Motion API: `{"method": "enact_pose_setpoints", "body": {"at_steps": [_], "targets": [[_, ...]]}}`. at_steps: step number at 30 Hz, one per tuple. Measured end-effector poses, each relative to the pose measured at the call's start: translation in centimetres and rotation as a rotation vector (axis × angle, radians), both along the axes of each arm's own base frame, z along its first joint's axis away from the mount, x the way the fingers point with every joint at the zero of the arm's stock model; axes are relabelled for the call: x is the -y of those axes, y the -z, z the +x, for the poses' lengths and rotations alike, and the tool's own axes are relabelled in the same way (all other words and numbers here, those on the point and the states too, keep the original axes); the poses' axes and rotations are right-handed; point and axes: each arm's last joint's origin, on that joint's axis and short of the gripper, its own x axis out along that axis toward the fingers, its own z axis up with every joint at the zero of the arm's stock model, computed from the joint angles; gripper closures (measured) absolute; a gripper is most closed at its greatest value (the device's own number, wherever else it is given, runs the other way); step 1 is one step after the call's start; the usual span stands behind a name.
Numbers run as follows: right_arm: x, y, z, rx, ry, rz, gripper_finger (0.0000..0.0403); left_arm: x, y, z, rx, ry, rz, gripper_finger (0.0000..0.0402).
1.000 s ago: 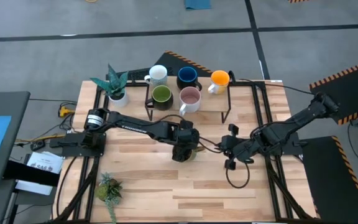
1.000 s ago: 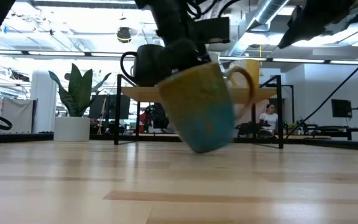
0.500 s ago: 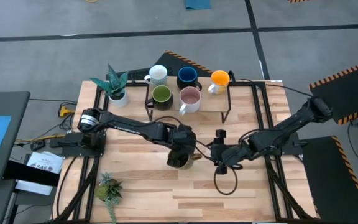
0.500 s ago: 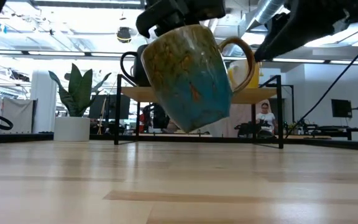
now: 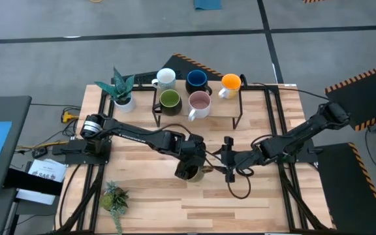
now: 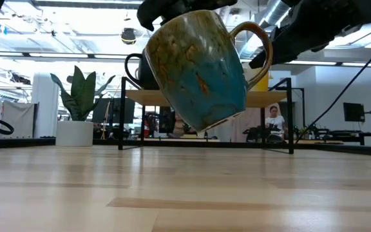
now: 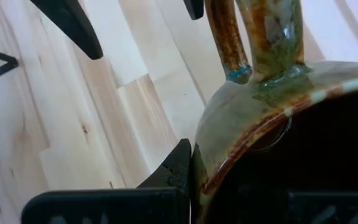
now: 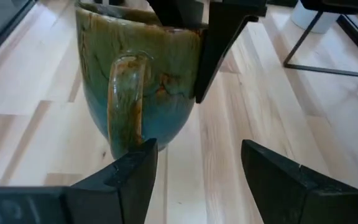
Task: Place coffee mugs
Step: Put the brown mug on the shelf
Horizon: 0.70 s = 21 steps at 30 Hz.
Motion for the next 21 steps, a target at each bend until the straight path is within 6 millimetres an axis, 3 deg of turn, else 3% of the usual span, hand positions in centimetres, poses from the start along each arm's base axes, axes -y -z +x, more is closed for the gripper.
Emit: {"method": "enact_pose_setpoints", "body": {"at_steps": [5,14,21], "targets": [[0.4,-0.4,-0.7,-0.023,0.016,-0.040,0.0143,-0.2,0.0,-0.1,-0.004,-0.027,0.031,0.0387],[0.8,-3.3,-2.6,0.076,0.010,0.037,0.0143,-0.9,0.0,-0.1,-0.002,-0.122,0.141,0.0387],[0.5,-1.9,-1.6,0.024,0.004,0.001,0.0143,-0.7,-0.3,0.3,0.048,-0.102,0.138,0.0387]]}}
